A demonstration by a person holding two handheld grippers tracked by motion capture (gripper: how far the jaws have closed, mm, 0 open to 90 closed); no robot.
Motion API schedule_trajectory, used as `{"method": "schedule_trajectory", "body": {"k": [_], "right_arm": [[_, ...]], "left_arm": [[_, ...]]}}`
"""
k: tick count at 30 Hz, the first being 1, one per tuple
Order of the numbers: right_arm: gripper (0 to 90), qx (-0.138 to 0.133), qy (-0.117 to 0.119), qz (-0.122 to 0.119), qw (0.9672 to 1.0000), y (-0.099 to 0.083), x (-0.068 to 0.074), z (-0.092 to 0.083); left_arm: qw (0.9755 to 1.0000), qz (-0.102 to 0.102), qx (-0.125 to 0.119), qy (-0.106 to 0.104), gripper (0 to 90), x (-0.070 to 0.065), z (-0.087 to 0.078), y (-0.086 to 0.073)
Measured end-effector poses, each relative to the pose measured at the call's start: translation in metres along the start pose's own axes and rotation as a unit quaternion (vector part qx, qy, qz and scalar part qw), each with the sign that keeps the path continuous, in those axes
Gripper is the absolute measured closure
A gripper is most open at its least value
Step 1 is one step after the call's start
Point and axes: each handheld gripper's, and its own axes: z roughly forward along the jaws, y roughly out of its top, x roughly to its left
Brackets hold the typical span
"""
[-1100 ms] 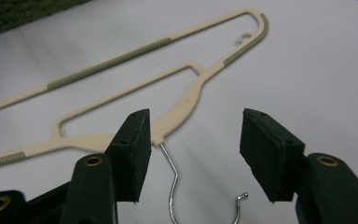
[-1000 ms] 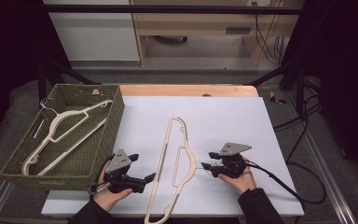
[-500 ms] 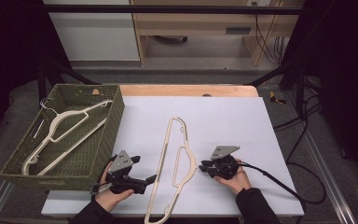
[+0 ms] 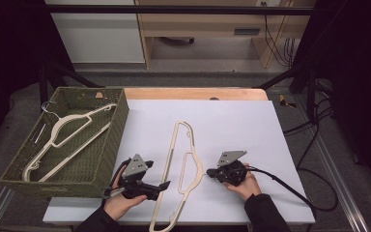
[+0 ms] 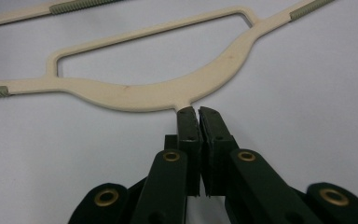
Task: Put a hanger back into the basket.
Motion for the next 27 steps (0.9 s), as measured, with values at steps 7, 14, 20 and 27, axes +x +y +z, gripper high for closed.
{"method": "schedule_trajectory", "body": {"k": [7,14,20,27], "right_arm": [[89.0,-0.003,-0.001,-0.004,1.0000,0.006,0.005,-0.012],[89.4,-0.009,0.012,0.006,0.9999,0.015,0.011,-0.024],[90.0,-0.020,0.012,0.006,0.9997,0.019,0.012,-0.034],[90.0,-0.027,0.011,0.004,0.9996,0.015,0.013,-0.026]], "left_arm": [[0.9995,0.010,0.029,-0.004,10.1,-0.014,0.024,0.015],[0.9980,0.011,0.059,-0.018,14.3,-0.028,0.052,0.023],[0.9944,0.020,0.100,-0.031,21.7,-0.037,0.077,0.024],[0.9967,0.015,0.075,-0.029,23.3,-0.035,0.069,0.024]]}}
